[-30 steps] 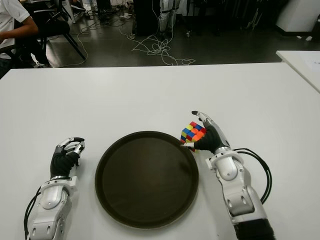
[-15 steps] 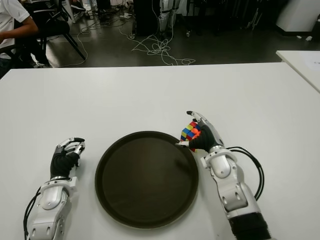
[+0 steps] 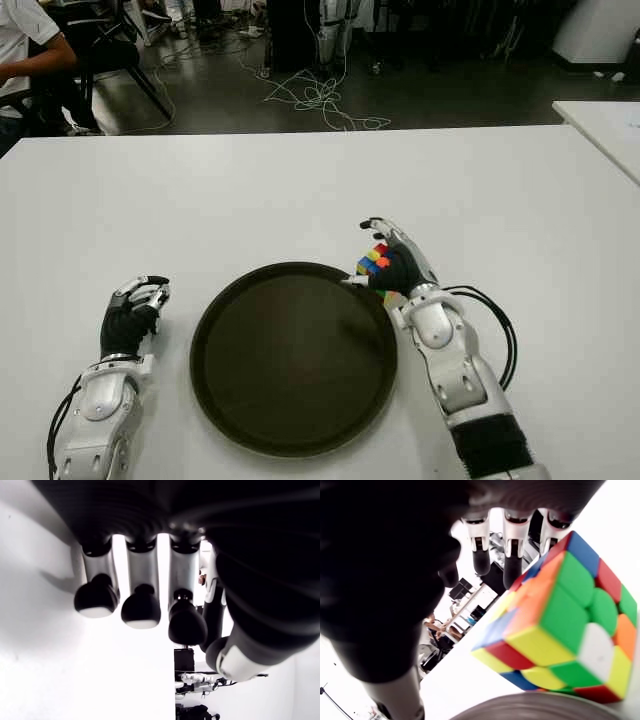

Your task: Pick up the Rubik's Cube and put it in the plate

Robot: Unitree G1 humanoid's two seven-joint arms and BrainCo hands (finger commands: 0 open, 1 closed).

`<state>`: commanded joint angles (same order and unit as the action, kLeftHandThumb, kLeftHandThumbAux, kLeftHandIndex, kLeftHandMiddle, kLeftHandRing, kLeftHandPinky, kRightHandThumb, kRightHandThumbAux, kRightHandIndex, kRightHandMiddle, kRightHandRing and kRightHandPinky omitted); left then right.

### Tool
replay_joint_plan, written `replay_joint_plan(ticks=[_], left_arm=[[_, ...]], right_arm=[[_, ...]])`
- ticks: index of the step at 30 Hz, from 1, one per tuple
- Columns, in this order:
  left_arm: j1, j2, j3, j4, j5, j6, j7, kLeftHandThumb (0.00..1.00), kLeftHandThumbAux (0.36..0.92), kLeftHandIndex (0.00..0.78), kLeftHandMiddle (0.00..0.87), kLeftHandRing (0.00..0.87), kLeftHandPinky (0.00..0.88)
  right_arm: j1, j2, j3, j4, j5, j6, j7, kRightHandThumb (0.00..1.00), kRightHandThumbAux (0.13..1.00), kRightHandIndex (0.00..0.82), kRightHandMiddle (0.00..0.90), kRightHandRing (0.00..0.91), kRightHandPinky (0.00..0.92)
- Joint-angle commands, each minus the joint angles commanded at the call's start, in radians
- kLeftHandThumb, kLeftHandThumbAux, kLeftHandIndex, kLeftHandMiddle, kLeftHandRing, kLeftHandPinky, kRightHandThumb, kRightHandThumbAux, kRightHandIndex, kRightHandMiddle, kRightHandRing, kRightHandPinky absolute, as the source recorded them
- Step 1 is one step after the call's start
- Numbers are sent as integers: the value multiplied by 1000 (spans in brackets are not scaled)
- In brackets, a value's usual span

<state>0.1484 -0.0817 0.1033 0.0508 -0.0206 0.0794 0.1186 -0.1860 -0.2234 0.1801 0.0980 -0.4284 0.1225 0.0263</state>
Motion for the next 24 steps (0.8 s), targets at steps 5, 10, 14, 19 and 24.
replay_joint_plan(ticks=[5,10,14,19,24], left_arm=[[1,-3,3,3,-9,-10,2,711,704,443,832,839,834],[1,-6,3,5,-8,-10,10,711,704,444,829,835,832],[1,-4,0,4,-6,-6,11,711,705,444,826,833,825],[3,1,-4,-1,-3,-4,6,712,704,444,823,827,821],[5,3,-8,-7,1,1,7,712,704,443,827,831,827]], right_arm=[[-16,7,13,4,-22,22,-10,0,813,232,152,189,278],[-26,7,21,11,-33,30,-10,0,799,207,145,183,257],[-31,8,23,19,-37,27,-11,0,785,213,151,189,266],[-37,9,26,30,-42,23,-14,0,786,181,135,177,252],[-43,13,23,42,-28,22,-8,0,779,178,136,172,244]])
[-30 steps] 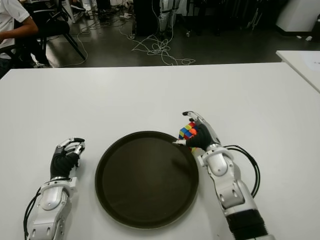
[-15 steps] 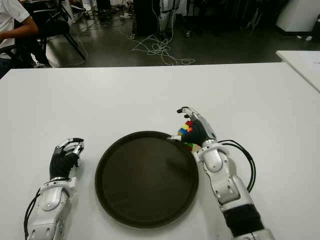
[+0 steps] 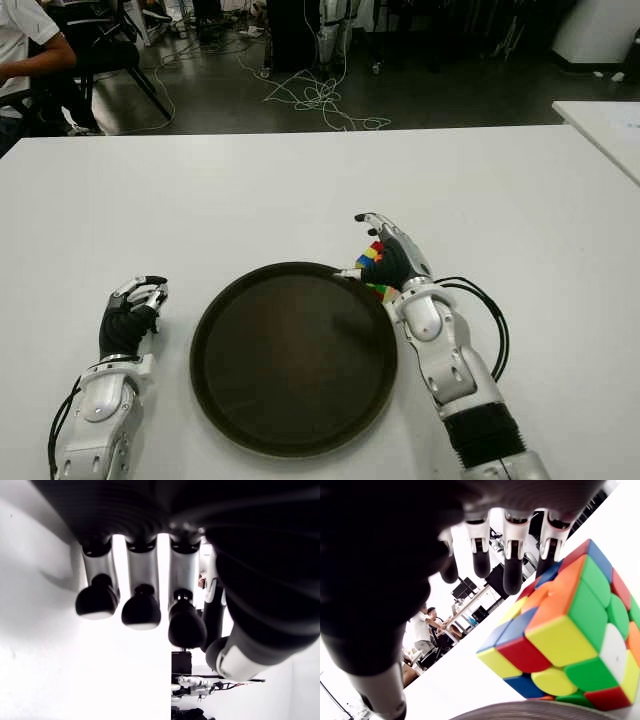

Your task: Pick up the Rubik's Cube and put it in the plate

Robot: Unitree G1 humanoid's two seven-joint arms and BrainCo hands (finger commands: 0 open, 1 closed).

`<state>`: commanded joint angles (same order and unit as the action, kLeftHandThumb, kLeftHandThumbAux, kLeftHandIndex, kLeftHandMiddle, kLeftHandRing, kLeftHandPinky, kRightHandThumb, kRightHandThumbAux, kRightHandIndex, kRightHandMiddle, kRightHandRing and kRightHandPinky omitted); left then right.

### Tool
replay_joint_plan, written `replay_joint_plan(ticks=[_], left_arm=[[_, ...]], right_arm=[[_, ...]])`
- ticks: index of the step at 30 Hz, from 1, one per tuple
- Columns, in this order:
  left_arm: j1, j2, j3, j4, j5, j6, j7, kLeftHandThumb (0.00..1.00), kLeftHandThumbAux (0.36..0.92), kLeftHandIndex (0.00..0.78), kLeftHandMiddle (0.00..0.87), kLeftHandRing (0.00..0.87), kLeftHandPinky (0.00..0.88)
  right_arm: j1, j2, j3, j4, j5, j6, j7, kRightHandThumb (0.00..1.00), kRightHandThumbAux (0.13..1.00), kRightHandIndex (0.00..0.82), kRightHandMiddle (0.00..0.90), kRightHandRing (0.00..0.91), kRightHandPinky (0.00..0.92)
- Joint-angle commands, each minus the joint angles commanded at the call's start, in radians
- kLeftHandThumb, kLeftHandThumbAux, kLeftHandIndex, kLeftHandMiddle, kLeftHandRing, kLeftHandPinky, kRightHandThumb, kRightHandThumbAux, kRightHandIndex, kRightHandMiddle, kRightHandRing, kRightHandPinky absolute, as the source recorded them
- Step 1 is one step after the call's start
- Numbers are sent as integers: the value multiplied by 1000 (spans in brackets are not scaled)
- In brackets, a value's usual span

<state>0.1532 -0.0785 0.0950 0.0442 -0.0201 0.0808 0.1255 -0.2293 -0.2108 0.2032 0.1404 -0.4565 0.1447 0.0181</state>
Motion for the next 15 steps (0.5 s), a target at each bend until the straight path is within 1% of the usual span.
replay_joint_plan(ticks=[7,11,15], left_arm=[[2,0,0,0,3,-7,3,712,704,443,830,836,833],[2,-1,3,5,-1,-16,3,712,704,443,831,837,835],[0,1,5,11,-5,-21,-2,712,704,443,829,835,829]], right_arm=[[-6,-1,-2,19,2,-3,-6,0,773,194,148,178,237],[-8,-2,-3,25,-1,-6,-12,0,765,192,142,172,238],[-6,-7,-2,27,-13,-12,-26,0,765,176,136,177,260]])
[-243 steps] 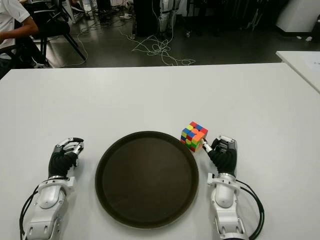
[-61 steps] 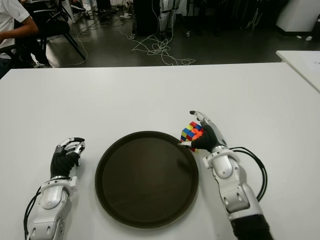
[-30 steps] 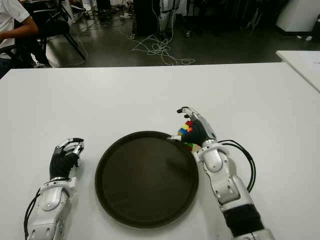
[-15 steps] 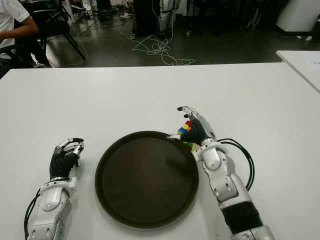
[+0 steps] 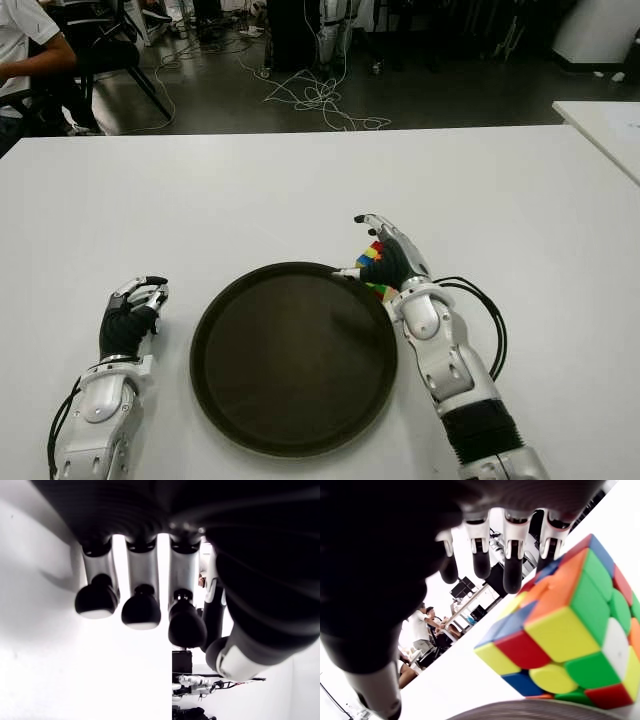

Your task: Pick up the Rubik's Cube and put it in the plate

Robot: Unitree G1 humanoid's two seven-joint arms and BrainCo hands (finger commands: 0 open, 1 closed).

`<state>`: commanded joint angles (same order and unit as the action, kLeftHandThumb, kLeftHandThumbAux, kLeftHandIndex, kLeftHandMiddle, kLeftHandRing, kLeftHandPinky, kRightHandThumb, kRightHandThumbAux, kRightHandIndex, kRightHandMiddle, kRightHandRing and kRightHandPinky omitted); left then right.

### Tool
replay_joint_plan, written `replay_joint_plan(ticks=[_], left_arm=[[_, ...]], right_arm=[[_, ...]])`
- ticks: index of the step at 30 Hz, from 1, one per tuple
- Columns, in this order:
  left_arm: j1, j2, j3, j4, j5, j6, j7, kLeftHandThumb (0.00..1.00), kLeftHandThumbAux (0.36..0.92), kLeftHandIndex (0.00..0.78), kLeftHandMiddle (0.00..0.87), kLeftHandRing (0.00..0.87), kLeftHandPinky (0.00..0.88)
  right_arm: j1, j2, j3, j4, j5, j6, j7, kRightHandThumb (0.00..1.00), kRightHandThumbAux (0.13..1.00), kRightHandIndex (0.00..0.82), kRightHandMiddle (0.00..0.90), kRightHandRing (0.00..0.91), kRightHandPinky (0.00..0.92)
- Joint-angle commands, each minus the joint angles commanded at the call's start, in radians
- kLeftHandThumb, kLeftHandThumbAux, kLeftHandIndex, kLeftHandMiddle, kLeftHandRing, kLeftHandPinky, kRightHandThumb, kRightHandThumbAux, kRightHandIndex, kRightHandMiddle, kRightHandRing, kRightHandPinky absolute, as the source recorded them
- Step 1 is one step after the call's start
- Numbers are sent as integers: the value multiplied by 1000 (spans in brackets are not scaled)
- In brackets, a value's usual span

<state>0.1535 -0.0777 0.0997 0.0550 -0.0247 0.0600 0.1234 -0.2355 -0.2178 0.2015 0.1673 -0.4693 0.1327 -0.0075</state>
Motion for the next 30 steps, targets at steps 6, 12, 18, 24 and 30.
replay_joint_plan(ticks=[6,12,18,24,30], left_arm=[[-1,2,0,0,-1,4,-2,712,704,443,827,833,833],[-2,-2,1,-1,0,5,5,712,704,443,830,840,840],[0,-3,3,-5,-4,7,3,712,704,443,830,840,840],[0,-3,5,-4,-8,3,1,713,704,443,829,841,841],[1,-13,13,2,-26,-18,-1,713,704,443,821,838,838]], right_arm=[[7,-11,0,0,-13,-5,-16,0,801,128,103,139,190],[21,-31,-14,-1,-13,14,-13,0,803,134,109,135,183],[26,-39,-18,-11,-17,54,-4,0,792,130,111,122,156],[46,-52,-41,-27,12,60,13,0,836,114,99,97,106],[62,-65,-52,-58,11,76,21,0,867,109,95,88,80]])
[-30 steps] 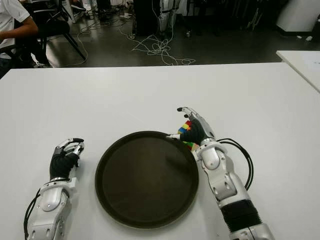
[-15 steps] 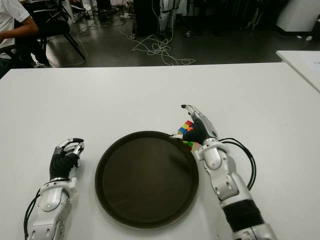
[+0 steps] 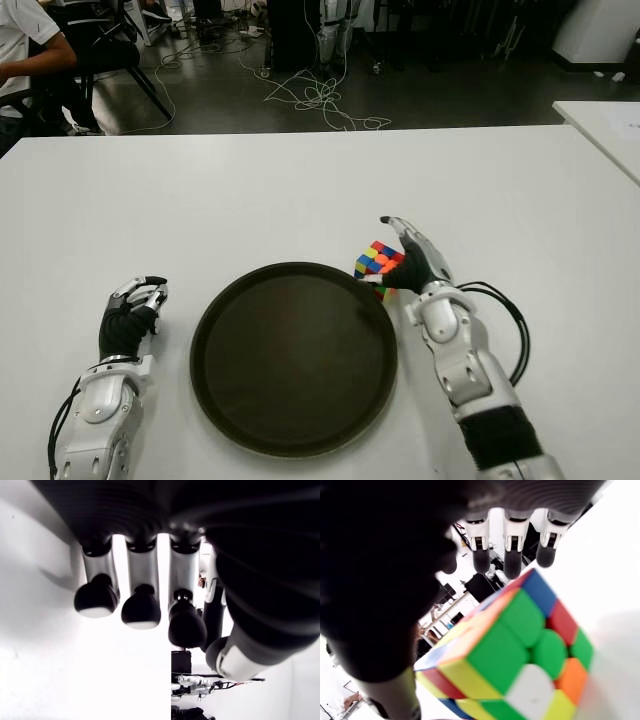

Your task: Pick up the Rubik's Cube and put it in the plate

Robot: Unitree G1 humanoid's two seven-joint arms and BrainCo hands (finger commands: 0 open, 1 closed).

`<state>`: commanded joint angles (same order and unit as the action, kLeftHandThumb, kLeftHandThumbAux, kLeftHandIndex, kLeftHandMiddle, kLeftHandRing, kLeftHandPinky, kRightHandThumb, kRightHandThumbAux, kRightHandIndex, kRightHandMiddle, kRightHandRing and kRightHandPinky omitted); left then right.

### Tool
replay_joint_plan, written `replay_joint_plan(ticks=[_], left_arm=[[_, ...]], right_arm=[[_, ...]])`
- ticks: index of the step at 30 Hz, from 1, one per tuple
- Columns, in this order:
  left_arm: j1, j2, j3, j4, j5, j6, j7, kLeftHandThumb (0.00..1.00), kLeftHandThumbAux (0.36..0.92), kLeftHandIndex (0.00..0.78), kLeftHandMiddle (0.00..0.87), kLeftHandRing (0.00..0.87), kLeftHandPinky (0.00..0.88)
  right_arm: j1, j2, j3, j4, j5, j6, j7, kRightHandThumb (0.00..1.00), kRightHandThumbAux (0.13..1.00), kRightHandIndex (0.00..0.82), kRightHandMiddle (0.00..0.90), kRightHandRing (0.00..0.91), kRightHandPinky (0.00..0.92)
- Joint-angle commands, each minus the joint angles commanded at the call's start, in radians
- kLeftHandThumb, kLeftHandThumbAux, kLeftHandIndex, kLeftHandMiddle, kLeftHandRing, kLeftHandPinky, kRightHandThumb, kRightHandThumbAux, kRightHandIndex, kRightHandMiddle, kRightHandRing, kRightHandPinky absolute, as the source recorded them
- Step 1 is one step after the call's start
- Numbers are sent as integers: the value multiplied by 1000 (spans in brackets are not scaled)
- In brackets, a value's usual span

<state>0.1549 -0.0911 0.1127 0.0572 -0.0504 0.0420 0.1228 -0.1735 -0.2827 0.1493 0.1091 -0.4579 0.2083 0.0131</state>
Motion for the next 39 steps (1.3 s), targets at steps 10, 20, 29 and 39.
replay_joint_plan(ticks=[10,20,29,39], left_arm=[[-3,0,-1,15,-6,-27,2,712,705,443,819,837,840],[0,4,-5,14,-7,-33,-5,712,705,443,822,839,841],[-2,5,-4,20,-4,-38,-2,713,704,443,825,839,838],[-2,14,-12,12,3,-25,-7,712,705,444,816,830,828]], right_arm=[[30,-11,-43,-14,32,-27,-6,0,871,124,124,127,131],[44,-5,-63,-30,65,-28,3,0,880,126,126,131,126],[44,-14,-52,-25,37,-42,-14,0,887,113,113,113,91],[41,-14,-51,-17,31,-64,-22,0,890,118,111,110,96]])
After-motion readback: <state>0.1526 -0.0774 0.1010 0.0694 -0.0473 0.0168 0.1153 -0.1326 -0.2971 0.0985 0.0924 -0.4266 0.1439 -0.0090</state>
